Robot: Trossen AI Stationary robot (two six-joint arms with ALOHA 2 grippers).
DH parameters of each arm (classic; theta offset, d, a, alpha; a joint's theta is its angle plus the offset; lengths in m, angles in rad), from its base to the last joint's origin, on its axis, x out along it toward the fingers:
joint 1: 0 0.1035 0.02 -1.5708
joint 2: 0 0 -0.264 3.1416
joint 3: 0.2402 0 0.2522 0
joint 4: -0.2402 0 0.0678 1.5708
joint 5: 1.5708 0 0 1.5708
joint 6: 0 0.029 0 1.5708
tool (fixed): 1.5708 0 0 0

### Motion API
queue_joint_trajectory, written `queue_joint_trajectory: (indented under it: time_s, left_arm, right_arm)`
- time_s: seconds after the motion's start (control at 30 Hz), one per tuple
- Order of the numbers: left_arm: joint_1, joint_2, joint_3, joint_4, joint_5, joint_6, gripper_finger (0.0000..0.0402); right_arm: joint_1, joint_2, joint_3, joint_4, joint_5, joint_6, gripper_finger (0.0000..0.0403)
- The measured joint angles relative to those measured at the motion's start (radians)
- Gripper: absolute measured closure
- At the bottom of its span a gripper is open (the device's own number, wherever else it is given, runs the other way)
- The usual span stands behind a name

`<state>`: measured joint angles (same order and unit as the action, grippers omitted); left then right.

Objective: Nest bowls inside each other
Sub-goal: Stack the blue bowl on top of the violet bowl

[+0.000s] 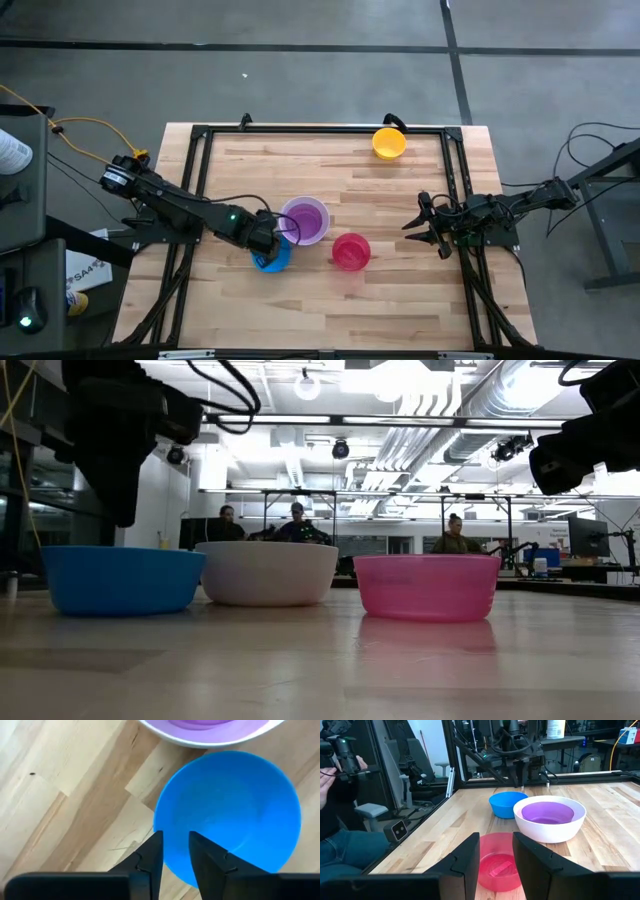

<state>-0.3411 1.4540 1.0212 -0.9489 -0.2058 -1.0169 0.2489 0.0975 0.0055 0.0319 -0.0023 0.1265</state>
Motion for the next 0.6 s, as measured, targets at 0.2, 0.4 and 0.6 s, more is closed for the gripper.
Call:
queue_joint_trajectory:
  time_s: [0.2, 0.4, 0.6]
  left_arm:
    - [0.022, 0.000, -0.003, -0.016, 0.028, 0.049, 0.0317]
    - [0.022, 0.003, -0.003, -0.028, 0.031, 0.088, 0.0317]
    - [0.022, 0.003, -0.015, -0.008, 0.031, 0.096, 0.0317]
  right_arm:
    - [0.000, 0.000, 0.000, 0.001, 0.000, 0.000, 0.0293]
    - [0.000, 0.000, 0.000, 0.001, 0.000, 0.000, 0.0293]
    - [0.000, 0.000, 0.000, 0.001, 0.000, 0.000, 0.0293]
